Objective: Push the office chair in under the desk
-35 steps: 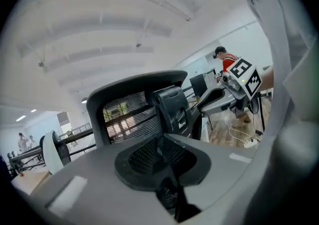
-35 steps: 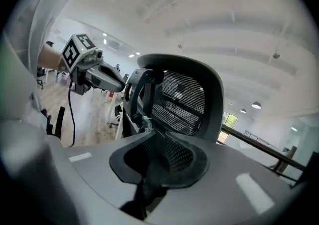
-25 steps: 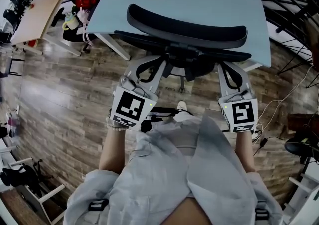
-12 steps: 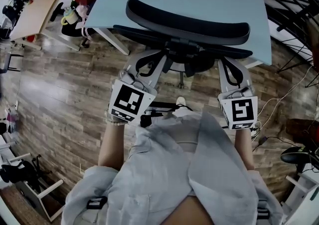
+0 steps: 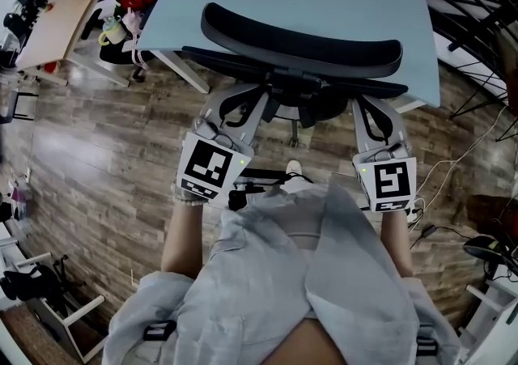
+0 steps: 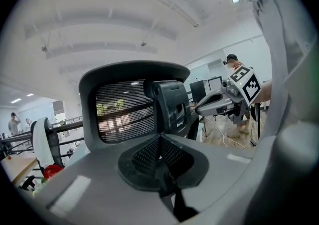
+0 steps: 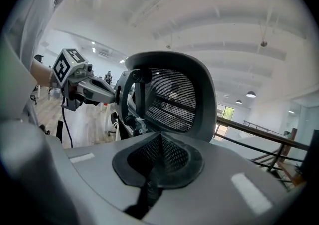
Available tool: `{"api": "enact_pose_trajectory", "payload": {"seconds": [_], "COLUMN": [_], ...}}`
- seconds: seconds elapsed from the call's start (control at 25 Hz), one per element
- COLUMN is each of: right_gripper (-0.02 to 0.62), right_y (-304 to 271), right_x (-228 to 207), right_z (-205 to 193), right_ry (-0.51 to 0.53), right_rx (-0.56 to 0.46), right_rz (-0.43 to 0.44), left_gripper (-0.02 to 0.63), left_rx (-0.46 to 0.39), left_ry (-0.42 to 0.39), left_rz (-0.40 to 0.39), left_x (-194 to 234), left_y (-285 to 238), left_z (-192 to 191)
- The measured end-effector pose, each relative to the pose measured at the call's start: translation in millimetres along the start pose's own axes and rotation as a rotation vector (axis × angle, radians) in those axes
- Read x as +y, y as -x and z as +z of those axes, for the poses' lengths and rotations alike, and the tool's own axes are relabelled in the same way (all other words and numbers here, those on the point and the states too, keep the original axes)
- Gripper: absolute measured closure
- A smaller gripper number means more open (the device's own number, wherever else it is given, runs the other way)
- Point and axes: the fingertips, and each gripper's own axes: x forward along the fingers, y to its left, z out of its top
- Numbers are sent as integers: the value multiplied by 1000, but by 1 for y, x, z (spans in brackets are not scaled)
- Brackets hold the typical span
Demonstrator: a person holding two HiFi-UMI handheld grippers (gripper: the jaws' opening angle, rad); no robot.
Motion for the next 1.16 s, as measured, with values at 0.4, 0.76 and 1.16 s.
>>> {"api": "enact_pose_trajectory", "payload": {"seconds": [0.4, 0.76, 1.16], "right_gripper": [588, 588, 588], "right_y": [2, 3, 5], "right_x": [-3, -2, 0], "right_z": [-2, -5, -5], "right_ry": [13, 41, 42], "right_rx": [2, 14, 18], "right_rz": [-1, -1, 3], "left_gripper": [601, 601, 603], "left_rx": [-1, -1, -1], "left_ry": [-6, -9, -5], "left_rz": [4, 6, 10], "left_x": [-2, -2, -3], "left_y": [-3, -5, -4], "left_z": [1, 1, 2]}}
